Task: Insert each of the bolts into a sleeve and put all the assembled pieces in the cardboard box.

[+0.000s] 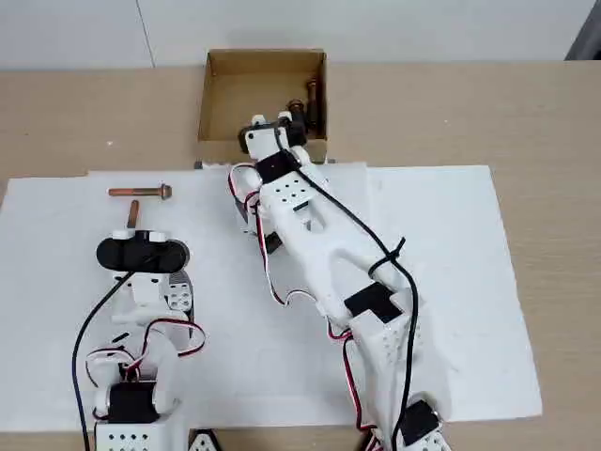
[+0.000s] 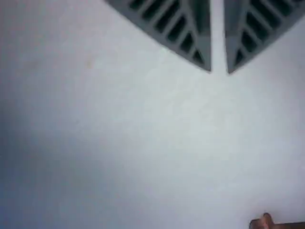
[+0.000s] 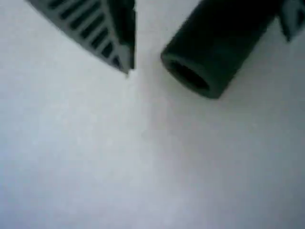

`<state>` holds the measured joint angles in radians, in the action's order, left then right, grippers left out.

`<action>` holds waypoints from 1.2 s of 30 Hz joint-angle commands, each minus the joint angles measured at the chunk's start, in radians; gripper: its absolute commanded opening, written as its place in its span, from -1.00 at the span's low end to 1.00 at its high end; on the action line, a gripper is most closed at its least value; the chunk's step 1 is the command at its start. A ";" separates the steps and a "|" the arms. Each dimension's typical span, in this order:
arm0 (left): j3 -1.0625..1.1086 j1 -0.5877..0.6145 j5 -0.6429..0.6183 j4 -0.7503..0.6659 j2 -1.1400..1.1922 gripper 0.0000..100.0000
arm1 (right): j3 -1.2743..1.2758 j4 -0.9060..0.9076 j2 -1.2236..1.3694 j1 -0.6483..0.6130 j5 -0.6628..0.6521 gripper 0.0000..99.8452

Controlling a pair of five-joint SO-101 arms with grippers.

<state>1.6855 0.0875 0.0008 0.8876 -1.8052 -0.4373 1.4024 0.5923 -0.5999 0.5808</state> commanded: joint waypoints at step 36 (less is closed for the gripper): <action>-0.004 0.005 -0.023 -0.005 -0.008 -0.99 | -0.035 0.091 -0.185 -0.004 -0.006 -1.00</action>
<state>1.6855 0.0875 -0.0069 0.8876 -1.8052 -0.4373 1.4500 0.5478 -0.5999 0.5792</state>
